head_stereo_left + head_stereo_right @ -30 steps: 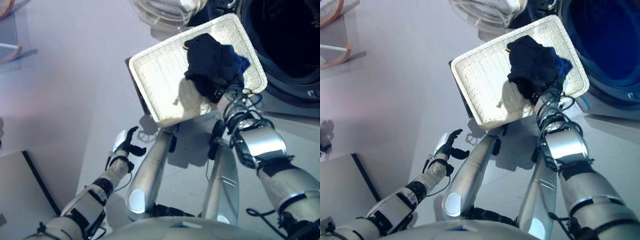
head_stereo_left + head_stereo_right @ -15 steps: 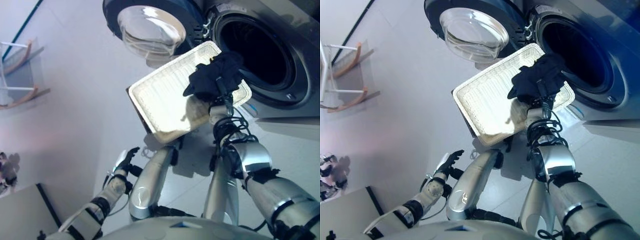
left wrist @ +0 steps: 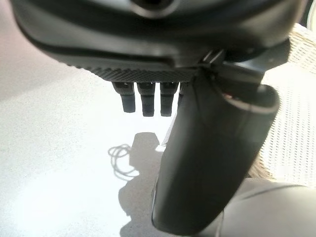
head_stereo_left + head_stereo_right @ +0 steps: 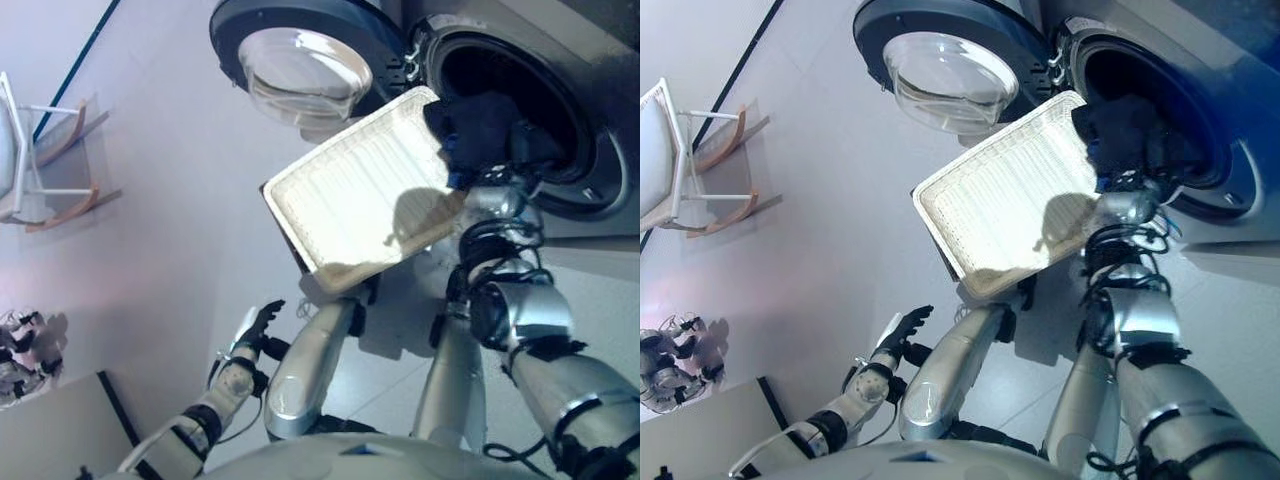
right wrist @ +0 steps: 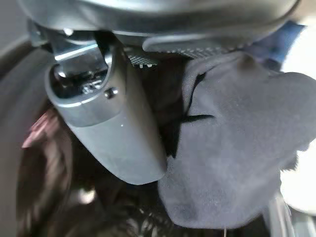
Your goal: Pick up the clothes and place them into the washing machine
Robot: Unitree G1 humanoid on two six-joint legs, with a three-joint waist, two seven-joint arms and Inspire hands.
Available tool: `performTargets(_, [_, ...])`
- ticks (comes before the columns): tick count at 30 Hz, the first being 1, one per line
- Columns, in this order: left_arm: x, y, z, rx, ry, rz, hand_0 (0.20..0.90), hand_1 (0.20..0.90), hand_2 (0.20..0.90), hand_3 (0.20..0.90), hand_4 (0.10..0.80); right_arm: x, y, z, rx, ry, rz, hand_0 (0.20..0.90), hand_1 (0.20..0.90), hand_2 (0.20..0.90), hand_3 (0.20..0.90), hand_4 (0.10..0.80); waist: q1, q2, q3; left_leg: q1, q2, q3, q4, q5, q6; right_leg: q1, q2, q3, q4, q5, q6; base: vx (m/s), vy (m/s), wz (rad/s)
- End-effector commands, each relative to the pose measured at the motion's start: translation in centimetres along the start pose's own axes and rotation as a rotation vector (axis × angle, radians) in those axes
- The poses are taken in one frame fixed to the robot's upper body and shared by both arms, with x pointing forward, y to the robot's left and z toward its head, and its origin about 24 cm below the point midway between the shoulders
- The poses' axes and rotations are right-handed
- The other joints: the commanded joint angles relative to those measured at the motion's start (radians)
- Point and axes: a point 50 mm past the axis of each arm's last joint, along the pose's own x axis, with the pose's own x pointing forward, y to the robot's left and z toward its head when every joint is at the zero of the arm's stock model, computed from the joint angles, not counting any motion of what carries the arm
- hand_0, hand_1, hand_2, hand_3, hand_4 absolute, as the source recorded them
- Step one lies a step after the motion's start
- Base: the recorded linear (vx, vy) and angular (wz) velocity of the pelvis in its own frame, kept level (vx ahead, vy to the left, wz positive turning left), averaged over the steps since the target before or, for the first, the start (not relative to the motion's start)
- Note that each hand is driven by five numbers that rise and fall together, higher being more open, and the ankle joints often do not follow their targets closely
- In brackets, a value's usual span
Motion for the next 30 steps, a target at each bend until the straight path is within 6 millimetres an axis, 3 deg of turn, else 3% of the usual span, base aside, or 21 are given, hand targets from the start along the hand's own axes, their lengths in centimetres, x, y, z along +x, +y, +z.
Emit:
performTargets(1, [-0.5,1.4,-1.2,0.034,0.008,0.083,0.900,0.900,0.900,0.900,0.800,-0.5,7.0,13.0,-0.002,-0.535,0.235,0.300,0.300,0.300,0.300,0.400,-0.013,0.048,-0.021,-0.081,-0.060,-0.015,-0.024,0.025,-0.025,0.012,0.027,-0.054,0.096,-0.117,-0.065,-0.046,-0.020,0.10])
performTargets(4, [0.0,2.0,0.0,0.035,-0.036,0.098,0.900,0.900,0.900,0.900,0.800,1.0,6.6,16.6,0.165,-0.498,0.180,0.300,0.300,0.300,0.300,0.400,0.014,0.055,-0.037,-0.120,-0.065,-0.020,-0.007,0.021,-0.033,-0.038,0.021,-0.053,0.128,-0.129,-0.069,-0.021,-0.014,0.18])
performTargets(5, [0.1,2.0,0.1,0.036,-0.038,0.098,0.900,0.900,0.900,0.900,0.800,1.1,6.6,16.8,0.171,-0.497,0.184,0.300,0.300,0.300,0.300,0.400,0.017,0.054,-0.040,-0.127,-0.065,-0.019,-0.005,0.020,-0.034,-0.045,0.021,-0.052,0.132,-0.130,-0.069,-0.019,-0.003,0.22])
performTargets(6, [0.3,2.3,0.5,0.023,-0.052,0.104,0.900,0.900,0.900,0.900,0.800,1.7,5.9,18.2,0.315,-0.456,0.155,0.300,0.300,0.300,0.300,0.400,0.028,0.060,-0.048,-0.150,-0.069,-0.020,0.006,0.018,-0.039,-0.072,0.018,-0.047,0.152,-0.135,-0.072,0.086,-0.019,0.26])
performTargets(8, [0.4,2.4,0.8,0.020,-0.060,0.106,0.900,0.900,0.900,0.900,0.800,2.3,5.4,18.9,0.346,-0.445,0.150,0.300,0.300,0.300,0.300,0.400,0.037,0.053,-0.066,-0.165,-0.076,-0.027,0.015,-0.004,-0.046,-0.086,0.015,-0.032,0.165,-0.162,-0.070,0.080,-0.019,0.35])
performTargets(9, [0.6,2.6,1.2,0.014,-0.071,0.119,0.900,0.900,0.900,0.900,0.800,2.4,5.1,19.4,0.487,-0.409,0.137,0.300,0.300,0.300,0.300,0.400,0.042,0.064,-0.068,-0.189,-0.079,-0.023,0.037,-0.011,-0.050,-0.109,0.012,-0.025,0.197,-0.175,-0.075,-0.032,0.006,0.33])
performTargets(13, [0.8,3.2,1.7,0.001,-0.092,0.141,0.900,0.900,0.900,0.900,0.800,2.8,5.0,19.6,0.540,-0.378,0.163,0.300,0.300,0.300,0.300,0.400,0.063,0.071,-0.086,-0.265,-0.084,-0.005,0.088,-0.023,-0.058,-0.195,0.000,-0.013,0.272,-0.199,-0.084,-0.028,0.016,0.15])
performTargets(17, [0.8,2.9,2.4,-0.013,-0.127,0.141,0.900,0.900,0.900,0.900,0.800,2.0,6.2,20.5,0.604,-0.395,0.222,0.300,0.300,0.300,0.300,0.400,0.082,0.085,-0.108,-0.307,-0.084,0.010,0.107,-0.031,-0.060,-0.245,-0.010,0.008,0.302,-0.209,-0.082,0.024,0.042,0.03])
performTargets(21, [0.6,2.9,2.8,-0.026,-0.161,0.138,0.900,0.900,0.900,0.900,0.800,0.6,7.0,24.1,0.687,-0.513,0.313,0.300,0.300,0.300,0.300,0.400,0.094,0.099,-0.128,-0.317,-0.098,0.018,0.102,-0.029,-0.065,-0.260,-0.029,0.019,0.324,-0.230,-0.082,0.042,0.045,0.10])
performTargets(27, [0.4,3.5,2.5,-0.055,-0.163,0.160,0.900,0.900,0.900,0.900,0.800,-3.3,9.9,29.6,0.765,-0.671,0.566,0.300,0.300,0.300,0.300,0.400,0.113,0.099,-0.165,-0.329,-0.114,0.027,0.094,-0.030,-0.067,-0.286,-0.048,0.028,0.347,-0.248,-0.080,0.037,0.035,0.11])
performTargets(30, [0.5,3.8,2.8,-0.061,-0.179,0.163,0.900,0.900,0.900,0.900,0.800,-4.6,11.1,29.9,0.791,-0.683,0.678,0.300,0.300,0.300,0.300,0.400,0.114,0.097,-0.170,-0.333,-0.119,0.031,0.098,-0.030,-0.066,-0.293,-0.052,0.032,0.360,-0.252,-0.080,0.038,0.004,0.08])
